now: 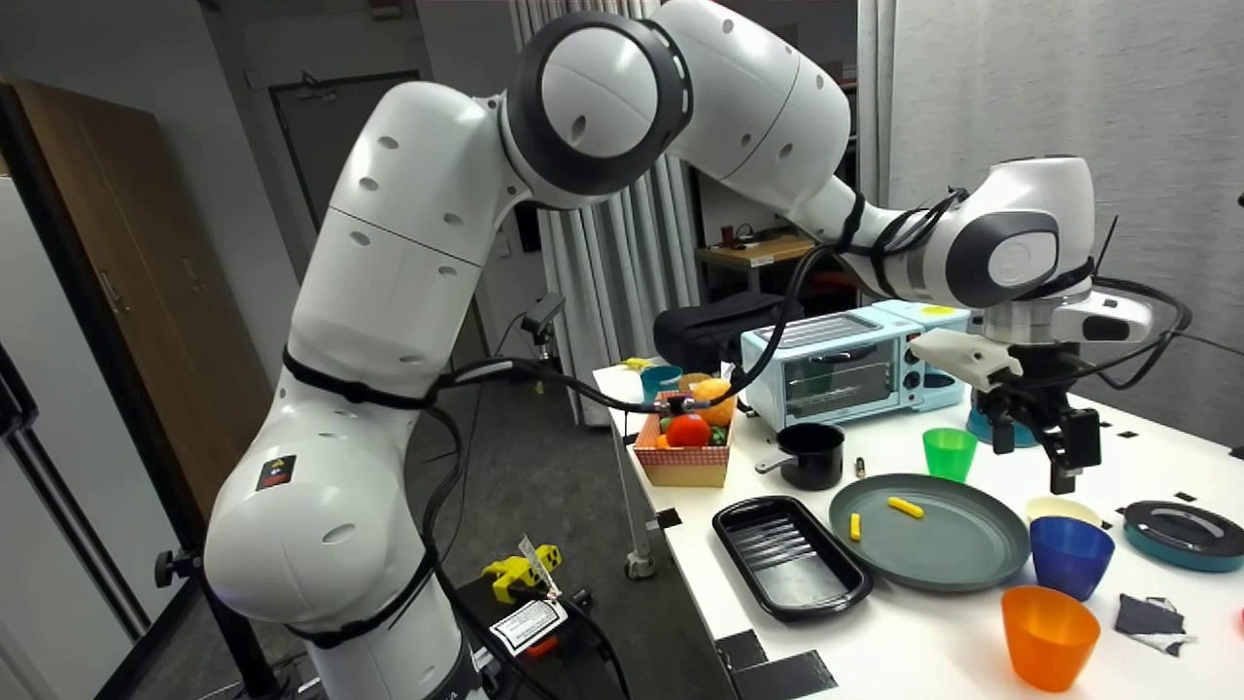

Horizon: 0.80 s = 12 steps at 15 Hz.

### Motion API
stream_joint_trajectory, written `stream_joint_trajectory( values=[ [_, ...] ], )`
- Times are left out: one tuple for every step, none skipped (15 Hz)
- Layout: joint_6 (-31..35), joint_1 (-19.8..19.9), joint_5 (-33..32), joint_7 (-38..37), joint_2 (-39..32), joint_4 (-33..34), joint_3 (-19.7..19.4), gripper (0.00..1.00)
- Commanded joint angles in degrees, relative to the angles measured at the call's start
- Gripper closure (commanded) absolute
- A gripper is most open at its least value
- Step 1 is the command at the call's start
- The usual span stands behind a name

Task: Pour the contents of the blue cup onto the plate

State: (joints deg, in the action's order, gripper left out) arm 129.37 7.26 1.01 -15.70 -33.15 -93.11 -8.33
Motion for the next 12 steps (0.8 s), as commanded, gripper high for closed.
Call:
stream_joint_trajectory(
  values=[
    [-1.58,-0.18,0.04,-0.26,-2.11,2.61,-0.44,0.0],
    [-2.27,-0.01,-0.05,-0.11,-3.68,4.43,-0.49,0.0],
    [-2.91,0.27,0.2,0.2,-4.95,5.93,-0.38,0.0],
    [-2.96,0.35,-0.03,0.04,-6.53,7.61,-0.6,0.0],
    [-3.24,0.53,0.01,0.13,-7.87,9.2,-0.65,0.0],
    [-3.59,0.72,0.0,0.18,-9.28,10.96,-0.78,0.0],
    [-3.93,0.92,0.06,0.35,-10.52,12.48,-0.82,0.0],
    [-4.1,1.07,0.12,0.38,-11.81,14.01,-0.85,0.0],
    [-4.45,1.22,0.29,0.41,-12.96,15.42,-0.75,0.0],
    [-4.53,1.26,0.32,0.22,-14.11,16.75,-0.73,0.0],
    [-4.68,1.34,0.44,0.19,-15.2,18.06,-0.62,0.0],
    [-4.9,1.28,0.44,-0.16,-16.36,19.43,-0.67,0.0]
  ],
)
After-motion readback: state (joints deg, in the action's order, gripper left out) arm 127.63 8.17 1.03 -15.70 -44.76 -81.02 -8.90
